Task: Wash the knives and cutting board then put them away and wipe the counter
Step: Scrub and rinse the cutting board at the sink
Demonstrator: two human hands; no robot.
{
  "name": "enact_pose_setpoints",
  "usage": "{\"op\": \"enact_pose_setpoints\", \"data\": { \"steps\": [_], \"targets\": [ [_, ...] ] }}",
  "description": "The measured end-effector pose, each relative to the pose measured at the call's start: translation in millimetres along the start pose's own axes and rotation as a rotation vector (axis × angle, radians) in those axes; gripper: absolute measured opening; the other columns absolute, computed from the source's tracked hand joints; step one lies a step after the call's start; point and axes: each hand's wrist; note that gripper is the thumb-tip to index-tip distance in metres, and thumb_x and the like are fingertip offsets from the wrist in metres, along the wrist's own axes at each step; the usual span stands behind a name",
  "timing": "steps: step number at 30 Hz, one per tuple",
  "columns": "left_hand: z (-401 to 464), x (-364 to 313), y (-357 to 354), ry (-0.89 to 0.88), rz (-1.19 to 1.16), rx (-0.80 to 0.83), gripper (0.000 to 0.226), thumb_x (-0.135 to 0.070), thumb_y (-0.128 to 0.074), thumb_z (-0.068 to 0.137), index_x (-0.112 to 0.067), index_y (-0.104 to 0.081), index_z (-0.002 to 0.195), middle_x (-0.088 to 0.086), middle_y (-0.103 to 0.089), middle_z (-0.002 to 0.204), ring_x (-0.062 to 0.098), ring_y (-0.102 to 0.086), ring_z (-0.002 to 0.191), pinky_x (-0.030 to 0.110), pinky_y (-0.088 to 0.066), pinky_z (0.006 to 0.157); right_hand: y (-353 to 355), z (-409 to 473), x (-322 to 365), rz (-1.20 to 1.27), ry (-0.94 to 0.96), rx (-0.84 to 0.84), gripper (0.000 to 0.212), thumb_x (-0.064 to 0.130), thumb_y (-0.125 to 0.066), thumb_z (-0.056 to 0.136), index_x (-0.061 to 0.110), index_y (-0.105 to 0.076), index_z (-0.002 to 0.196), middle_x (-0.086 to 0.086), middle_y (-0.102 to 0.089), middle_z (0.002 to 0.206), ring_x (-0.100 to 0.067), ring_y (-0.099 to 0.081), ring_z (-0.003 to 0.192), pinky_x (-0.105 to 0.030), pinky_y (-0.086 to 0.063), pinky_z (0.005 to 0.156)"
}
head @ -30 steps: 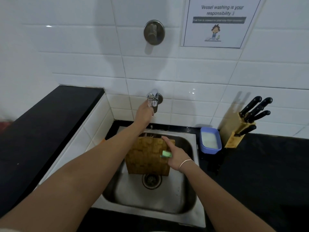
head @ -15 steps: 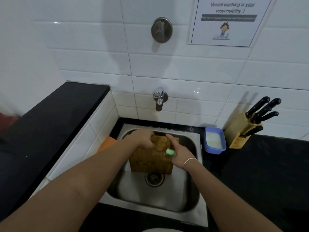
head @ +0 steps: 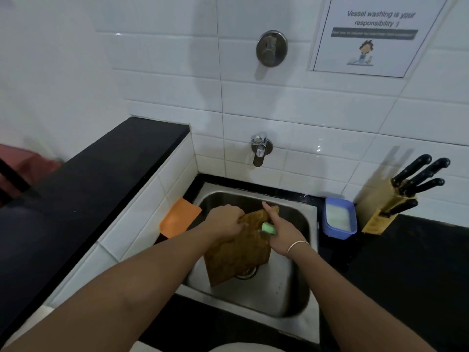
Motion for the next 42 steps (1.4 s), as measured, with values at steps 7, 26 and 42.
{"op": "enact_pose_setpoints", "data": {
  "steps": [7,26,42],
  "targets": [
    [-9.7,8.1,1.1,0.236,-0.155,-0.159,0.039,-0.04,-0.056,0.097,-0.019,-0.051,0.066,-0.002,-0.054,0.063,0.013,-0.055,0.058,0.026,-0.035,0.05,-11.5,9.7,-0.1,0.725,-0.445,-0.347,0.044,0.018,-0.061,0.083,0.029,-0.04,0.121,-0.017,-0.065,0.109,-0.024,-0.059,0.072,-0.032,-0.045,0.062],
    [-23.4,-0.8,-27.9,0.531,-0.36,-0.365,0.064,-0.049,-0.02,0.109,-0.011,-0.063,0.082,0.005,-0.062,0.077,0.027,-0.063,0.076,0.037,-0.047,0.068,-88.7,57.6,58.1,0.94,-0.557,-0.163,0.028,0.027,-0.057,0.088,0.01,-0.068,0.107,-0.017,-0.069,0.106,-0.036,-0.066,0.098,-0.043,-0.056,0.081],
    [-13.1,-1.1,-25.2,0.501,-0.426,-0.362,0.055,-0.042,-0.026,0.11,-0.017,-0.05,0.067,0.004,-0.055,0.068,0.024,-0.056,0.065,0.036,-0.04,0.063,-84.9,83.3,63.6,0.943,-0.515,-0.286,0.01,0.02,-0.066,0.087,0.021,-0.072,0.079,-0.007,-0.071,0.088,-0.028,-0.066,0.088,-0.038,-0.056,0.083]
  ]
}}
Point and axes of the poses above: each hand's wrist, its own z-axis towards the middle knuckle, its own y-axis out of the back of the hand, x = y × z
